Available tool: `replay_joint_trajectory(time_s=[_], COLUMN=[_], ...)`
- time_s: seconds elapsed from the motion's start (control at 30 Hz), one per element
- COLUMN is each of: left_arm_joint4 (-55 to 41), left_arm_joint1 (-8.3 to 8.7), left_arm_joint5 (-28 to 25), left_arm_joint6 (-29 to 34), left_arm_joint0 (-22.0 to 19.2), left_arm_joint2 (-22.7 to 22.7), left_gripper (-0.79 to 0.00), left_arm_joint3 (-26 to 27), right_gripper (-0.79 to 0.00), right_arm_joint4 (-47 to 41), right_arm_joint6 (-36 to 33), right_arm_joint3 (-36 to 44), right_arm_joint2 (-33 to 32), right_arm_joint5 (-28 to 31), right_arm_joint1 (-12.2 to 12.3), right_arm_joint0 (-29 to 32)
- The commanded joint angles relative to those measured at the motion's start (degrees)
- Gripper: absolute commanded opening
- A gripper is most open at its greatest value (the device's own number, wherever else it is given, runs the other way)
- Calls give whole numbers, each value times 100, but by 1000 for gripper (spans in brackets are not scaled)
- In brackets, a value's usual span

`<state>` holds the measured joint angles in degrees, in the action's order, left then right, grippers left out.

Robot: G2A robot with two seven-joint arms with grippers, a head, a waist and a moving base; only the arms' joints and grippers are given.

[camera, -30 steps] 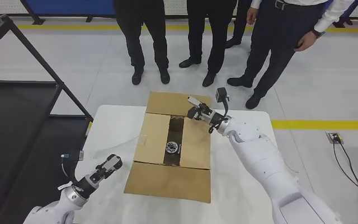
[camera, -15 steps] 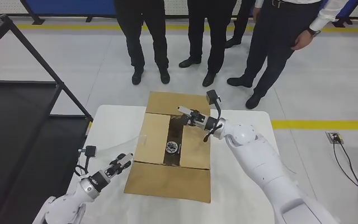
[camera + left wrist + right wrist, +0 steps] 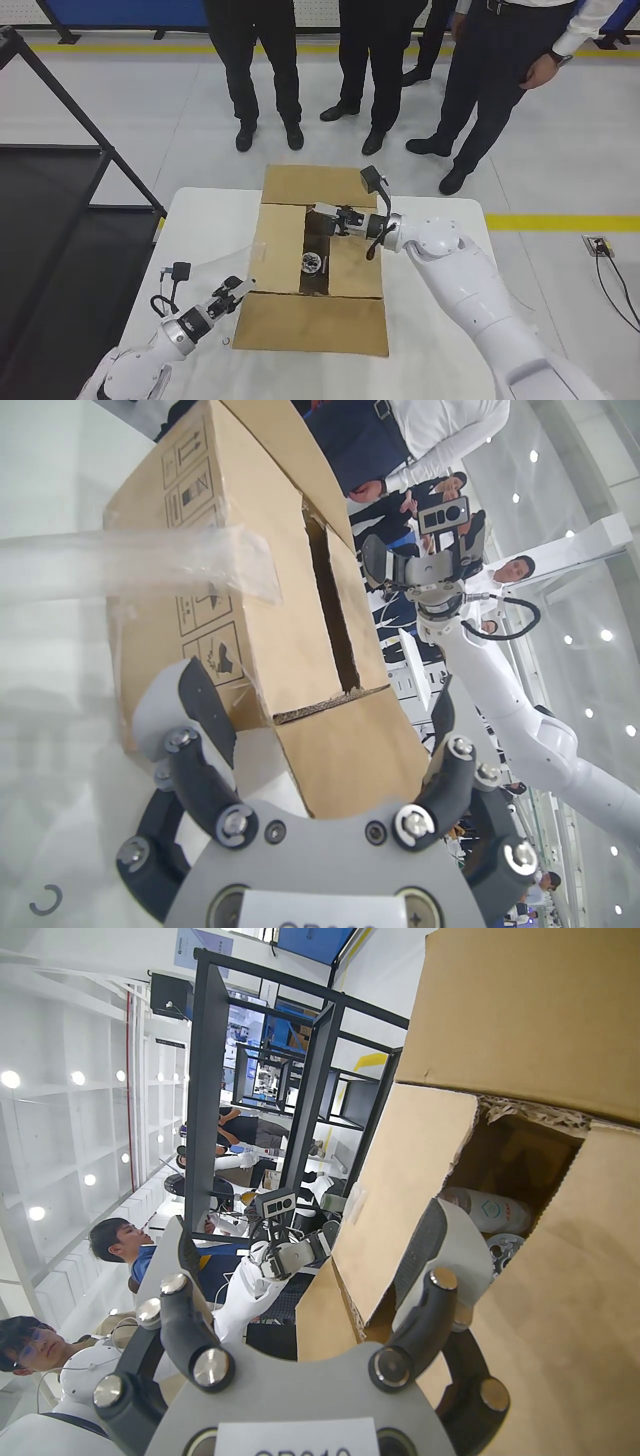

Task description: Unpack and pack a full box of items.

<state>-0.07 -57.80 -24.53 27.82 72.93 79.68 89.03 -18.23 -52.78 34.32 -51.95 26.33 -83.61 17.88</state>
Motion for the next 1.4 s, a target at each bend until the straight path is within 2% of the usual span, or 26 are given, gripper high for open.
replay_joint_trajectory(time_s=[0.0, 0.17, 0.4, 0.5, 0.63, 1.03, 1.37], left_arm_joint4=[19, 36, 95, 100, -135, -508, -548], left_arm_joint1=[-3, -8, -9, -5, -1, 12, 7], left_arm_joint5=[-21, -85, -149, -202, -249, -208, -187], left_arm_joint6=[20, 102, 121, 51, -99, -57, 33], left_arm_joint0=[22, 81, 224, 306, 456, 771, 884], left_arm_joint2=[-9, -22, 22, 103, 287, 628, 723], left_gripper=[0, 0, 0, 0, 0, 0, 0], left_arm_joint3=[31, 128, 279, 309, 364, 525, 631], right_gripper=[0, 0, 0, 0, 0, 0, 0], right_arm_joint4=[-2, 66, 814, 994, 954, 596, 247], right_arm_joint6=[-1, 64, 45, 144, 10, 74, -106], right_arm_joint3=[0, 92, 498, 406, 177, -629, -1151], right_arm_joint2=[1, 20, 300, 401, 503, 811, 758], right_arm_joint5=[3, -37, -570, -871, -959, -555, -127], right_arm_joint1=[0, 1, -18, -63, -151, -588, -802], right_arm_joint0=[1, 59, 129, 75, 6, -182, -340])
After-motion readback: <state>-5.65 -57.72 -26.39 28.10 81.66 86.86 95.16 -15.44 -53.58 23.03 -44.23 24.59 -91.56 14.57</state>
